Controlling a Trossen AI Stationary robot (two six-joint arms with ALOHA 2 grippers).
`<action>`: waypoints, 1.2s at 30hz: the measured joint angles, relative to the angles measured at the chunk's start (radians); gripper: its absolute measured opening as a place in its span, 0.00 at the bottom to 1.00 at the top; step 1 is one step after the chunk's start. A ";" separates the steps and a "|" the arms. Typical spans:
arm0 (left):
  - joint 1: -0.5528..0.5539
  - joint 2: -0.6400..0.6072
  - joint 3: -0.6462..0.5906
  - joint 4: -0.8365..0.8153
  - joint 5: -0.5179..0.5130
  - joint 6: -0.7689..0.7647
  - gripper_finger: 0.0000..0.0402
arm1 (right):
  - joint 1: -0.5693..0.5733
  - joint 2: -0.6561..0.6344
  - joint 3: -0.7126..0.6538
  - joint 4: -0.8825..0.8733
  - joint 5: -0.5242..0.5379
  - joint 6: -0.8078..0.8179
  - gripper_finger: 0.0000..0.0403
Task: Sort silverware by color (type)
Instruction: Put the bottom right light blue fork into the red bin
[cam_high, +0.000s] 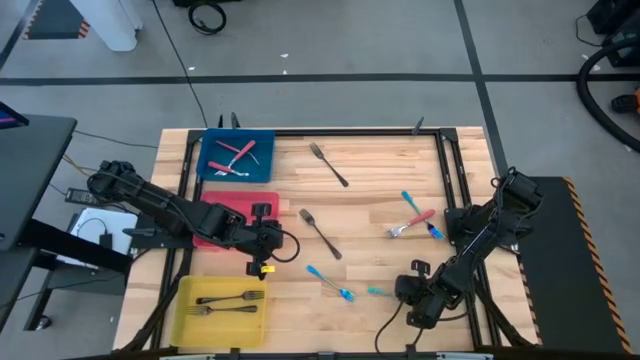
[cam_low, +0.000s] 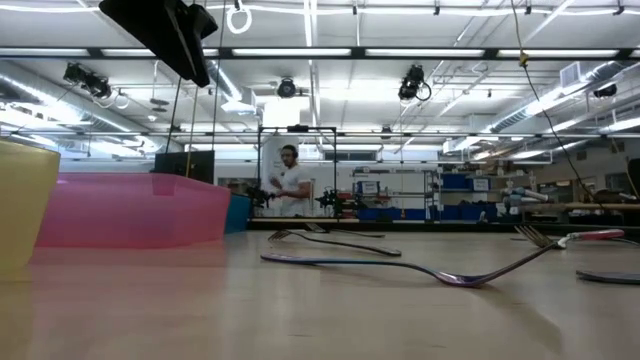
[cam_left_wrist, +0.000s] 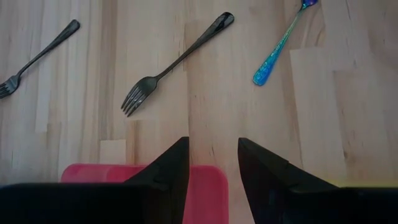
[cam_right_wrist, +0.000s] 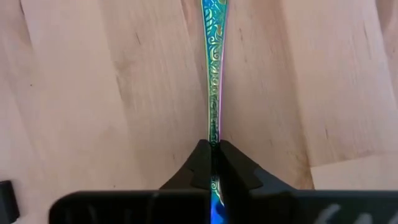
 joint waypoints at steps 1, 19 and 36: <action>0.000 0.000 0.000 0.000 0.000 0.000 0.34 | 0.000 0.000 0.000 0.000 -0.001 0.001 0.04; 0.061 0.010 0.000 0.019 -0.001 0.025 0.34 | -0.024 -0.118 0.062 -0.196 0.215 0.083 0.04; 0.208 0.034 0.000 0.337 0.000 0.095 0.34 | -0.215 -0.277 0.076 -0.127 0.859 -0.356 0.04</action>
